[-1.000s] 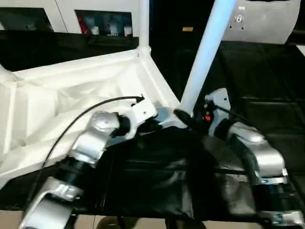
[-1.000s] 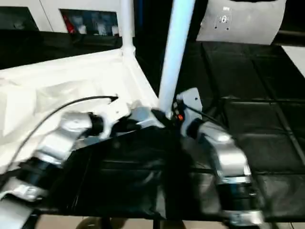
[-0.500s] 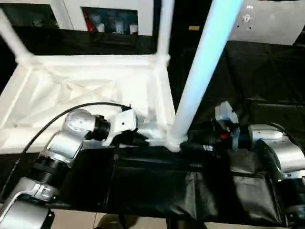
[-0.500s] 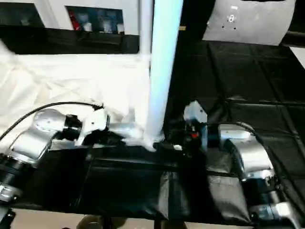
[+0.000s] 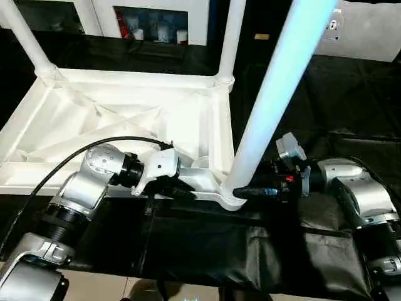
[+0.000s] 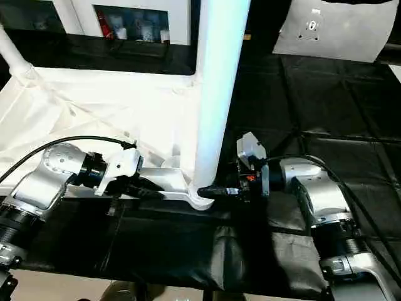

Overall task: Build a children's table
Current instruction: Rotate leg to tighten

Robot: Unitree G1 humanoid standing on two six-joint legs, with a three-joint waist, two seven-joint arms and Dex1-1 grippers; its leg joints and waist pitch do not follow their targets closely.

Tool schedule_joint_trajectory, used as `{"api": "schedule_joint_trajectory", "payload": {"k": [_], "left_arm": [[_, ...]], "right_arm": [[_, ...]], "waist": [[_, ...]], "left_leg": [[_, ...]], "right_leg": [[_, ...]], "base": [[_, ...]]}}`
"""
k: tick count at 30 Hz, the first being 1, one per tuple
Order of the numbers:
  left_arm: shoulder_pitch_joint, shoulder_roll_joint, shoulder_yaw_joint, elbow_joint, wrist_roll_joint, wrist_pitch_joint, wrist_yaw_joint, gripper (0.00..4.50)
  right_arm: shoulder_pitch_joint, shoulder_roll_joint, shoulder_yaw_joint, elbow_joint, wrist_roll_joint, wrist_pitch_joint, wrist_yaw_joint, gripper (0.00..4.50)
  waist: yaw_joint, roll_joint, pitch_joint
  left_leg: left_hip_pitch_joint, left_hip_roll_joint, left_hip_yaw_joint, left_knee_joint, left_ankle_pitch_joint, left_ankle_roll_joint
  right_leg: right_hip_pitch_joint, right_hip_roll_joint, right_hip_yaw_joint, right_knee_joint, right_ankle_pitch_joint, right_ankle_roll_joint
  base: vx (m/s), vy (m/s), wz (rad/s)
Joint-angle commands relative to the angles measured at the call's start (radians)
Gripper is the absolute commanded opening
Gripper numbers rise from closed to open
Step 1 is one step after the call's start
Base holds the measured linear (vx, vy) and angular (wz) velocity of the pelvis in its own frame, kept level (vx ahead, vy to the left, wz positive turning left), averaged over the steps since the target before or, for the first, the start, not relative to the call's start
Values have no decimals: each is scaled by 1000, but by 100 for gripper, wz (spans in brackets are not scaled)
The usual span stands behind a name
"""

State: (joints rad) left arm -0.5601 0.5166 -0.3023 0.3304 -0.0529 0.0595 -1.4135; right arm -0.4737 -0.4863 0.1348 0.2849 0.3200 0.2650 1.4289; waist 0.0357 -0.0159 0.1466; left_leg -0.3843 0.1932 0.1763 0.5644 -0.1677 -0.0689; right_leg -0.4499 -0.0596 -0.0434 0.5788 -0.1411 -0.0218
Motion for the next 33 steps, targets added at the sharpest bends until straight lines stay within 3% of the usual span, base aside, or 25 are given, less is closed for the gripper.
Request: {"api": "schedule_joint_trajectory", "payload": {"k": [1, 7, 10, 13, 14, 15, 16, 19, 20, 23, 24, 25, 33], "left_arm": [[-3, 1, -20, -31, -20, -25, -27, 0], [-9, -39, 6, -29, 6, 44, 91, 0], [-13, -88, 16, -63, 21, 143, 195, 0], [-22, -160, 24, -94, 39, 239, 313, 0], [-31, -191, 30, -91, 44, 263, 356, 0], [-49, -244, 38, -74, 52, 292, 429, 0], [-49, -244, 38, -74, 52, 292, 429, 0], [-75, -312, 54, -34, 82, 323, 553, 0], [-81, -337, 56, -30, 89, 337, 595, 0], [-87, -373, 55, -33, 110, 361, 652, 0], [-86, -393, 55, -41, 123, 377, 676, 0], [-86, -405, 55, -46, 131, 389, 690, 0], [-57, -316, 31, -61, 130, 322, 585, 0]], "right_arm": [[1, -9, 13, -12, 22, 18, 33, 206], [42, 30, -2, -104, 54, 107, -57, 200], [62, 91, 16, -157, -17, 142, -239, 200], [69, 198, 8, -205, -56, 215, -445, 199], [66, 239, -1, -212, -67, 242, -515, 199], [60, 302, -5, -217, -108, 255, -624, 197], [60, 302, -5, -217, -108, 255, -624, 197], [49, 404, -27, -206, -145, 289, -792, 196], [38, 467, -50, -195, -144, 307, -887, 196], [33, 520, -62, -196, -143, 323, -961, 196], [39, 537, -54, -214, -146, 326, -972, 250], [45, 545, -47, -228, -153, 328, -977, 264], [77, 421, -66, -254, -130, 243, -836, 332]], "waist": [[-3, -7, -74], [1, -7, -75], [-5, -9, -71], [-19, -10, -66], [-22, -9, -68], [-35, -11, -67], [-36, -11, -69], [-43, -8, -70], [-41, 1, -71], [-46, -2, -72], [-47, 1, -72], [-47, 1, -72], [-36, 0, -77]], "left_leg": [[16, 33, 6, -49, -114, 130], [17, 34, 6, -49, -106, 122], [16, 30, 4, -52, -137, 98], [9, 24, -2, -59, -164, 44], [10, 22, -3, -58, -170, 41], [9, 22, -4, -58, -178, 31], [11, 21, -4, -57, -177, 29], [11, 18, -1, -56, -174, 39], [14, 18, -2, -56, -176, 44], [12, 19, -2, -57, -171, 46], [14, 21, -1, -56, -166, 51], [14, 21, -1, -56, -166, 51], [10, 19, 1, -52, -130, 93]], "right_leg": [[73, -61, 41, -46, -167, -272], [72, -62, 42, -48, -182, -260], [71, -63, 42, -56, -252, -240], [71, -62, 40, -68, -382, -180], [70, -63, 38, -72, -398, -173], [67, -61, 40, -73, -407, -163], [66, -60, 40, -73, -401, -162], [64, -56, 42, -74, -363, -168], [65, -58, 42, -75, -355, -171], [66, -57, 42, -72, -317, -176], [65, -54, 43, -71, -284, -185], [65, -54, 43, -71, -284, -185], [76, -57, 43, -61, -186, -207]], "base": [[0, 0, 0], [0, 0, 0], [0, 0, 0], [0, 0, 0], [0, 0, 0], [0, 0, 0], [0, 0, 0], [0, 0, 0], [0, 0, 0], [0, 0, 0], [0, 0, 0], [0, 0, 0], [0, 0, 0]]}}
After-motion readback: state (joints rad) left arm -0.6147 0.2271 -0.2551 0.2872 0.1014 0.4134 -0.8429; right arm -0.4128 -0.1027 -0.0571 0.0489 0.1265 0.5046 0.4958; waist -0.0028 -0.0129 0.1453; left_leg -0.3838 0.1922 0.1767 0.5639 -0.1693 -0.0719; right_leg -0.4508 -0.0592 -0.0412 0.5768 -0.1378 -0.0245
